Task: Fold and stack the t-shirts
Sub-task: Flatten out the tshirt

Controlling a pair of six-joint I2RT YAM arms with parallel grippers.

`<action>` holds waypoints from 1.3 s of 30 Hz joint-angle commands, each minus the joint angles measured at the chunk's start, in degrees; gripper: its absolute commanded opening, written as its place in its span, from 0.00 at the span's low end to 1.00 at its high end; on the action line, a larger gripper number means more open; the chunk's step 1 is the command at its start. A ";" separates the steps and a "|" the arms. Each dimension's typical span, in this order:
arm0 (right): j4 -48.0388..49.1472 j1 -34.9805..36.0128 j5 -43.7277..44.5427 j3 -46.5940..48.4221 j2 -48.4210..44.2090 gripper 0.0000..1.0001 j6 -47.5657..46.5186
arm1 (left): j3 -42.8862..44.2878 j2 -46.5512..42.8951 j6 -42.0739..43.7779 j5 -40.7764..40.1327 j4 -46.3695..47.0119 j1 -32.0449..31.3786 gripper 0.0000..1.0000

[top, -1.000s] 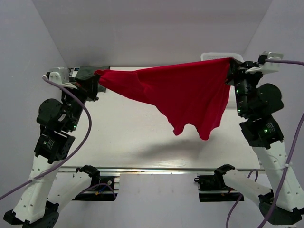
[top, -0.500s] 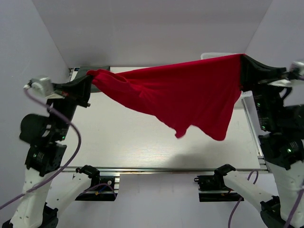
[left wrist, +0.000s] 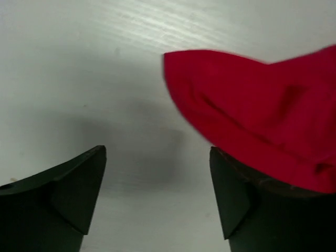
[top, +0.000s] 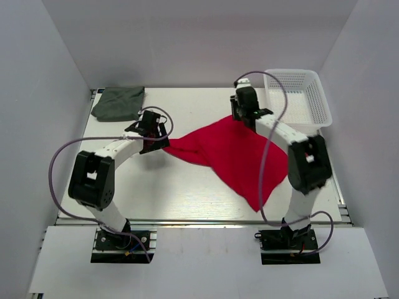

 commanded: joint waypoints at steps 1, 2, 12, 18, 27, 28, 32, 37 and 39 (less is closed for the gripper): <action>-6.45 -0.48 0.63 11.29 5.50 0.45 1.22 | 4.10 -2.51 -3.28 0.52 -5.87 1.27 0.90; -8.90 -0.47 1.07 12.34 6.21 0.69 1.22 | 4.62 -3.03 -3.28 -0.09 -5.88 1.27 0.98; -17.08 -0.56 -0.94 6.04 -4.50 0.90 7.80 | 6.11 -6.39 15.59 19.83 3.08 -0.48 1.00; -19.21 -0.56 -3.58 -8.88 -16.96 0.90 16.94 | 21.81 10.98 24.92 19.94 -4.10 -3.11 1.00; -19.56 -0.65 -7.98 -26.64 -31.82 0.90 22.40 | 27.56 21.75 27.91 24.86 -3.50 -3.12 0.96; -19.64 -0.65 -7.98 -27.45 -32.54 0.90 22.40 | 27.57 21.75 27.92 24.86 -3.50 -3.12 0.93; -22.62 -0.65 -5.44 -30.62 -36.41 0.90 23.71 | 26.33 22.54 28.44 28.46 -2.10 -3.12 0.84; -25.97 -0.65 -3.68 -32.91 -37.99 0.90 24.94 | 24.84 23.16 28.44 29.70 -0.95 -3.12 0.62; -26.59 -0.56 -3.76 -33.87 -38.26 0.90 25.21 | 24.84 23.77 28.44 29.70 -0.95 -3.12 0.52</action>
